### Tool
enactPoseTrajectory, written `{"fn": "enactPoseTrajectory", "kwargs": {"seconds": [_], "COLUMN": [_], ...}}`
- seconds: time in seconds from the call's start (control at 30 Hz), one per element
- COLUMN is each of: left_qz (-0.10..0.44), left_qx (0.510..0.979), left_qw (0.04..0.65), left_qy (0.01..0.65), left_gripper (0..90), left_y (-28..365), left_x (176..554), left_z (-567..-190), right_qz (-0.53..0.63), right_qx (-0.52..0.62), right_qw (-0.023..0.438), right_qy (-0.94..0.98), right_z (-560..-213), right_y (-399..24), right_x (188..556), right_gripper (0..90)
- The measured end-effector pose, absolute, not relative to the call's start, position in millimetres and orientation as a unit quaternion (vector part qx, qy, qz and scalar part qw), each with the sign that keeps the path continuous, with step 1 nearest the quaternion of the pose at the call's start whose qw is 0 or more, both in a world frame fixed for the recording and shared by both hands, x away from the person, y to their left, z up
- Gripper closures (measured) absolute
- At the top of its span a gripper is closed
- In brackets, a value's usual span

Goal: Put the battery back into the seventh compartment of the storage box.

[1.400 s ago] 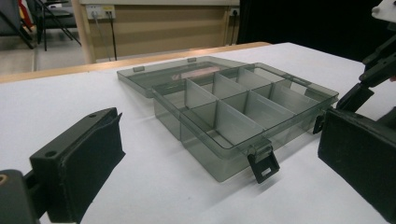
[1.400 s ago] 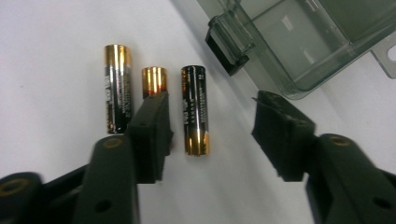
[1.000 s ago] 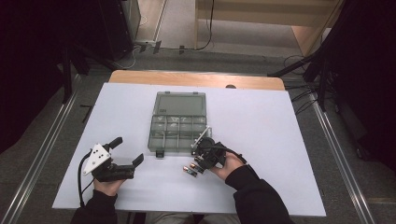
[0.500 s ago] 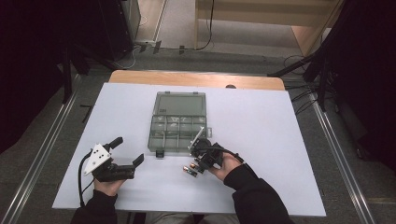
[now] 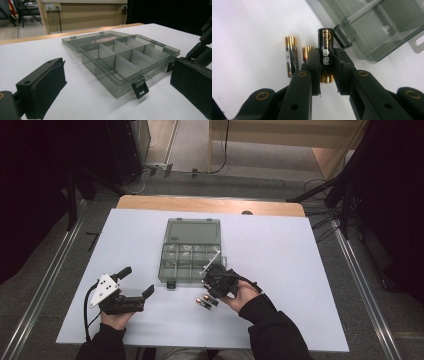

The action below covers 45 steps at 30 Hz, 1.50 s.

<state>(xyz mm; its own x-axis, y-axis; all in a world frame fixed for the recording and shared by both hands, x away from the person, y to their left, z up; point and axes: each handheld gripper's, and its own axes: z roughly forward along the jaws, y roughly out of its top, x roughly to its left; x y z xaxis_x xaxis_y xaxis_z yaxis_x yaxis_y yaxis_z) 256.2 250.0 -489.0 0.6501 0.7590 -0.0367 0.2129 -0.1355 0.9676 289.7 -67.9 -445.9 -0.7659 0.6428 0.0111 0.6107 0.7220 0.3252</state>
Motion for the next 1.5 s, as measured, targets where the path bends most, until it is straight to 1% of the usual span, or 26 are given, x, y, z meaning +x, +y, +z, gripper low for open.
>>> {"fn": "enactPoseTrajectory", "kwargs": {"seconds": [0.37, 0.73, 0.93, 1.07, 1.4, 1.5], "left_qz": [0.243, 0.243, 0.242, 0.242, 0.242, 0.242], "left_qx": [0.712, 0.712, 0.711, 0.711, 0.712, 0.711], "left_qw": [0.564, 0.565, 0.565, 0.565, 0.565, 0.565], "left_qy": [0.341, 0.34, 0.341, 0.341, 0.339, 0.34], "left_gripper": [0.0, 0.0, 0.0, 0.0, 0.0, 0.0], "left_y": [250.0, 250.4, 250.3, 250.4, 250.7, 250.6], "left_x": [256.3, 256.7, 256.9, 257.0, 257.0, 257.2], "left_z": [-488.9, -488.9, -489.0, -489.0, -488.8, -488.9], "right_qz": [0.185, 0.217, 0.254, 0.281, 0.331, 0.336], "right_qx": [0.356, 0.417, 0.457, 0.481, 0.548, 0.563], "right_qw": [0.054, 0.049, 0.03, 0.03, -0.029, -0.026], "right_qy": [0.914, 0.881, 0.852, 0.83, 0.768, 0.755], "right_z": [-436.4, -433.0, -432.9, -434.2, -442.9, -443.7], "right_y": [-63.1, -56.4, -61.3, -63.8, -68.5, -68.9], "right_x": [295.3, 305.7, 312.9, 316.7, 322.6, 323.9], "right_gripper": [78.0, 78.0, 78.0, 78.0, 77.9, 77.9]}}
